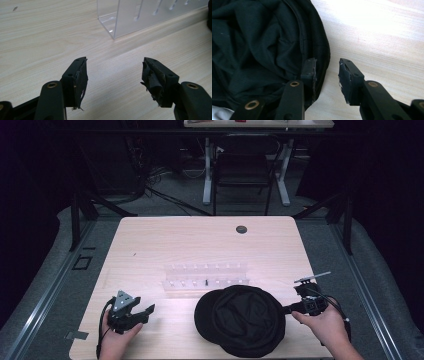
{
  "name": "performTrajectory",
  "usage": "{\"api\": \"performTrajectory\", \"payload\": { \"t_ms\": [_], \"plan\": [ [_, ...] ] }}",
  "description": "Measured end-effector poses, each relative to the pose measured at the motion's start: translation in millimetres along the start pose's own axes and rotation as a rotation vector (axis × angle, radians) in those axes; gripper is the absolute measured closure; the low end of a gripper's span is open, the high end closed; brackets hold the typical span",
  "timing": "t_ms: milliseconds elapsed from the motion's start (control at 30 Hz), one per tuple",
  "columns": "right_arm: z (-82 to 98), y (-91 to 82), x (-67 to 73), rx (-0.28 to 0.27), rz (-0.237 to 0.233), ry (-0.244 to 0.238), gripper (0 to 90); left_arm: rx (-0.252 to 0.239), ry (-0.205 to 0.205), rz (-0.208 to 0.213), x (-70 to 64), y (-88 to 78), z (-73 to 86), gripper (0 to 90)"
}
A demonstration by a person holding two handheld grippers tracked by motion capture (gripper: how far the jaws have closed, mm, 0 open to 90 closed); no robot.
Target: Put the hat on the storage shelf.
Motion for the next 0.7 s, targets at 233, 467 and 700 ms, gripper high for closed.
{"api": "performTrajectory", "payload": {
  "t_ms": [233,467,700],
  "plan": [
    [-0.2,8.8,-3.0,0.019,-0.004,0.014,68.8,0.000,0.001,-0.001,0.6,-0.5,0.8,37.3],
    [-0.6,17.6,-2.2,0.055,-0.047,0.034,70.8,0.004,0.008,0.000,-0.2,0.1,0.8,37.3],
    [1.9,26.3,-1.8,0.085,-0.056,0.043,74.9,0.003,0.007,-0.001,0.3,-0.2,0.9,37.3]
  ]
}}
Point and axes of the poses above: each handheld gripper's, and its own axes: y roughly forward along the jaws, z roughly out of its underside, x roughly to its left, the point moved 6 cm from there along y, roughly forward along the jaws, and after that the axes turned 8 degrees about y, right-handed, at the moved point
